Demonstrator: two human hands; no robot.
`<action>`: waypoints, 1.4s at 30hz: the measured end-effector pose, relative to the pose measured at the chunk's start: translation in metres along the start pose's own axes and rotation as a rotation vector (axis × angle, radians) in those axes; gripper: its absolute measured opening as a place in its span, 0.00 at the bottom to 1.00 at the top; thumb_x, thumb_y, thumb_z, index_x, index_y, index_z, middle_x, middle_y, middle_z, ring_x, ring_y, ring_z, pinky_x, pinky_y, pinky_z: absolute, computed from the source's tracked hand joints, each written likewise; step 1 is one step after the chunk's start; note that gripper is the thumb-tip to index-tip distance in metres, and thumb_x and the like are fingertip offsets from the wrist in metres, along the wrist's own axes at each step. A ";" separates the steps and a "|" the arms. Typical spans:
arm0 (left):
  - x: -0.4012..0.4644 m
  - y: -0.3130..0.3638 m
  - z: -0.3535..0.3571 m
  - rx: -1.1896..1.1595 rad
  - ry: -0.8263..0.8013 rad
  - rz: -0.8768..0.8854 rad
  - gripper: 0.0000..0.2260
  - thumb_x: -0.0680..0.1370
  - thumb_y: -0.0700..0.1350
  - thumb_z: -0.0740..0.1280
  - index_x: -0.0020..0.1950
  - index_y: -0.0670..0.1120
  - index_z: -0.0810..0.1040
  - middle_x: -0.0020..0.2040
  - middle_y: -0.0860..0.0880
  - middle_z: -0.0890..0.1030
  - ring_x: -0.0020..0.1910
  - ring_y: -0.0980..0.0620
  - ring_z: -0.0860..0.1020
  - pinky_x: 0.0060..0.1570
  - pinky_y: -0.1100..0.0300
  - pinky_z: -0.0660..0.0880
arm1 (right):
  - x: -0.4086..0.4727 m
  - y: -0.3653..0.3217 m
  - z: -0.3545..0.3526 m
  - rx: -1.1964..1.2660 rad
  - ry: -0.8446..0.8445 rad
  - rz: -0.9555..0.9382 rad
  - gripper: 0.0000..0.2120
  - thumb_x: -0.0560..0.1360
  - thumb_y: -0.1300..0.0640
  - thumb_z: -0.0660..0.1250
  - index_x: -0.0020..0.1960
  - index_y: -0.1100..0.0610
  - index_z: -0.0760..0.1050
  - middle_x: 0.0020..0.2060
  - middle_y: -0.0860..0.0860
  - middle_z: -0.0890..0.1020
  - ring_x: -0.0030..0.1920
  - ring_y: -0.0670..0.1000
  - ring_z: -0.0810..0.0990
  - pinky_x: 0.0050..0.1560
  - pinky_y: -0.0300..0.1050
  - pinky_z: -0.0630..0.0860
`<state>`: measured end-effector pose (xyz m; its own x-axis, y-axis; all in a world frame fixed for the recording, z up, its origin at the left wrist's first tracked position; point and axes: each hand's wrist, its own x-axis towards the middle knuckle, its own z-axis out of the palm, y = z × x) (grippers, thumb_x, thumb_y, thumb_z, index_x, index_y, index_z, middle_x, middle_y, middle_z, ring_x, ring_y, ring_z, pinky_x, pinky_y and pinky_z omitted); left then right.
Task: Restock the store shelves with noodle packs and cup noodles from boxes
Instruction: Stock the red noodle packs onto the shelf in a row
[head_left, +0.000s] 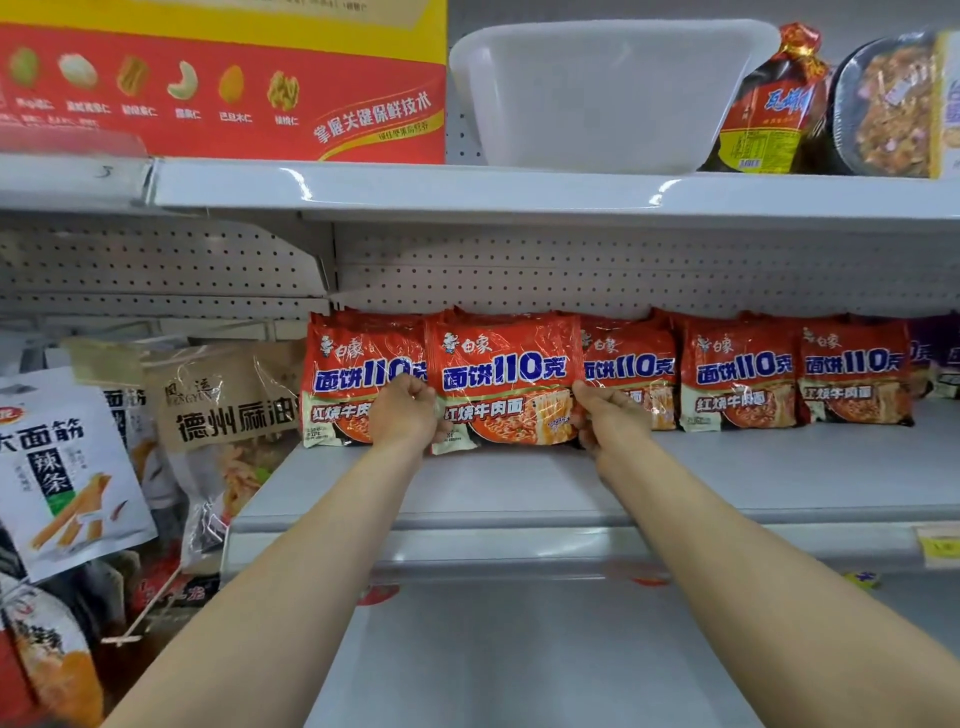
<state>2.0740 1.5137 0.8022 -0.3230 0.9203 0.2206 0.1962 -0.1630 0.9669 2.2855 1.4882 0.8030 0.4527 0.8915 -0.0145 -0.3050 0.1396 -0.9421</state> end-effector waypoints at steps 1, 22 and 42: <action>0.001 0.001 0.000 0.016 -0.001 0.012 0.04 0.84 0.41 0.62 0.53 0.44 0.76 0.43 0.47 0.82 0.38 0.47 0.86 0.44 0.49 0.84 | 0.001 0.000 0.001 0.024 0.006 0.012 0.05 0.76 0.58 0.75 0.46 0.55 0.79 0.37 0.52 0.83 0.30 0.46 0.78 0.28 0.37 0.77; 0.009 -0.011 0.014 0.297 0.081 0.270 0.09 0.80 0.46 0.69 0.59 0.45 0.75 0.45 0.48 0.82 0.45 0.47 0.82 0.50 0.48 0.80 | 0.025 0.012 0.005 -0.092 0.088 0.004 0.06 0.78 0.65 0.71 0.43 0.58 0.78 0.43 0.57 0.85 0.43 0.55 0.87 0.51 0.49 0.84; -0.005 -0.018 0.019 0.651 -0.063 0.496 0.16 0.77 0.58 0.71 0.58 0.50 0.77 0.56 0.48 0.80 0.55 0.47 0.78 0.49 0.57 0.70 | -0.004 0.019 0.010 -0.908 -0.349 -0.411 0.12 0.73 0.51 0.71 0.56 0.43 0.83 0.55 0.42 0.84 0.56 0.46 0.81 0.63 0.50 0.77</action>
<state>2.0892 1.5188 0.7812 -0.0087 0.8171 0.5764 0.8064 -0.3351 0.4872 2.2693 1.4917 0.7881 0.0688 0.9434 0.3243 0.6243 0.2128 -0.7516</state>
